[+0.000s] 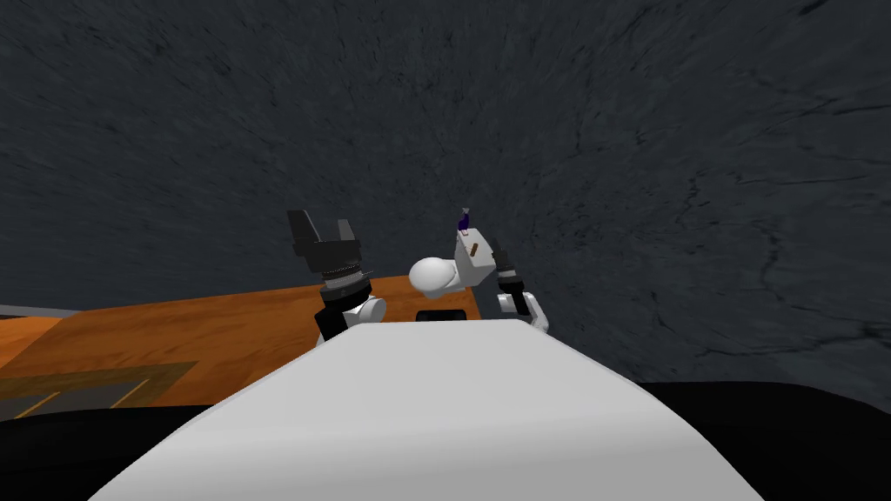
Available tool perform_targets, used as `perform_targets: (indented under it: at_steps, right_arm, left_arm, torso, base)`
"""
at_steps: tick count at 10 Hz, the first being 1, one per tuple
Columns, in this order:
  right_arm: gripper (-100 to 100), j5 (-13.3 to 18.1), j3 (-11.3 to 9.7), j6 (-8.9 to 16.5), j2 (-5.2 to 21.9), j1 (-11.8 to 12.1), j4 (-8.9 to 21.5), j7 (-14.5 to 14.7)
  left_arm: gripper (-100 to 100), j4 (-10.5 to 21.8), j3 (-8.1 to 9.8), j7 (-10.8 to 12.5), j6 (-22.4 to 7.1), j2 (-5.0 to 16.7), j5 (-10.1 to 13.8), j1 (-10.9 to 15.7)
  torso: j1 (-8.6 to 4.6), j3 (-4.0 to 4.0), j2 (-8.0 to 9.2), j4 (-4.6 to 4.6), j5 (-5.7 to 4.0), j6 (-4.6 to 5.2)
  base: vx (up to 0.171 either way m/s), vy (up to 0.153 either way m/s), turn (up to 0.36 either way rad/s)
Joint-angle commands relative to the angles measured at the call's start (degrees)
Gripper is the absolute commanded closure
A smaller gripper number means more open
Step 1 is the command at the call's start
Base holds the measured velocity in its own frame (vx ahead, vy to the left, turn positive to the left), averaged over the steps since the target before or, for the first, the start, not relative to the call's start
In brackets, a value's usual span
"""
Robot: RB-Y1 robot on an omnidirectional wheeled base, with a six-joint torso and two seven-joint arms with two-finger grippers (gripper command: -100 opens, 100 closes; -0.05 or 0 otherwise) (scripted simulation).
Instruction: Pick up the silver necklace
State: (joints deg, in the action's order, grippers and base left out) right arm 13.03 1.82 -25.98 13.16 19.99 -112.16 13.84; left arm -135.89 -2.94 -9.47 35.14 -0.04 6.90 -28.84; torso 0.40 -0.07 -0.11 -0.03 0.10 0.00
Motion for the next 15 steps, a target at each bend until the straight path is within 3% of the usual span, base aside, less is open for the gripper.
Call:
perform_targets:
  at_steps: [1, 4, 5, 6, 8, 10, 11, 15]
  right_arm:
    - [-100, 2.37, -0.11, 1.24, 1.64, -1.44, 2.74, 2.86]
    - [-100, 4.45, -0.23, 2.24, 3.07, -2.53, 5.07, 5.75]
    - [-100, 6.59, -0.38, 3.3, 4.52, -3.63, 6.97, 8.12]
    - [-100, 6.59, -0.38, 3.3, 4.52, -3.63, 7.47, 8.26]
    - [-100, 10.44, -0.73, 5.62, 7.43, -5.86, 11.63, 12.08]
    - [-100, 13.18, -0.94, 6.86, 8.9, -6.97, 14.93, 15.29]
    - [-100, 13.18, -0.94, 6.86, 8.9, -6.97, 14.97, 15.76]
    - [-100, 19.81, -1.67, 10.9, 13.29, -10.27, 22.66, 22.84]
  left_arm:
    - [0, 0.0, 0.0, 0.0, 0.0, 0.0, 0.0, 0.0]
    - [0, 0.0, 0.0, 0.0, 0.0, 0.0, 0.0, 0.0]
    - [0, 0.0, 0.0, 0.0, 0.0, 0.0, 0.0, 0.0]
    - [0, 0.0, 0.0, 0.0, 0.0, 0.0, 0.0, 0.0]
    - [0, 0.0, 0.0, 0.0, 0.0, 0.0, 0.0, 0.0]
    - [0, 0.0, 0.0, 0.0, 0.0, 0.0, 0.0, 0.0]
    - [0, 0.0, 0.0, 0.0, 0.0, 0.0, 0.0, 0.0]
    - [0, 0.0, 0.0, 0.0, 0.0, 0.0, 0.0, 0.0]
  torso:
    - [0.0, 0.0, 0.0, 0.0, 0.0, 0.0]
    - [-0.06, 0.05, 0.08, 0.02, -0.02, -0.01]
    - [-0.12, 0.03, 0.06, 0.02, -0.03, 0.0]
    - [-0.1, 0.03, 0.05, 0.01, -0.03, -0.01]
    - [-0.11, 0.02, 0.04, 0.01, -0.03, 0.0]
    - [-0.05, 0.04, 0.06, 0.01, -0.01, 0.01]
    - [-0.03, 0.03, 0.05, 0.01, -0.01, -0.01]
    - [-0.07, 0.07, 0.13, 0.03, -0.01, 0.02]
  base:
    - [0.001, 0.115, 0.054]
    - [0.01, 0.082, 0.036]
    - [0.016, 0.08, 0.065]
    - [0.015, 0.071, 0.036]
    - [0.019, 0.101, 0.088]
    - [0.015, 0.098, 0.058]
    - [0.014, 0.086, 0.04]
    - [0.004, 0.09, 0.099]
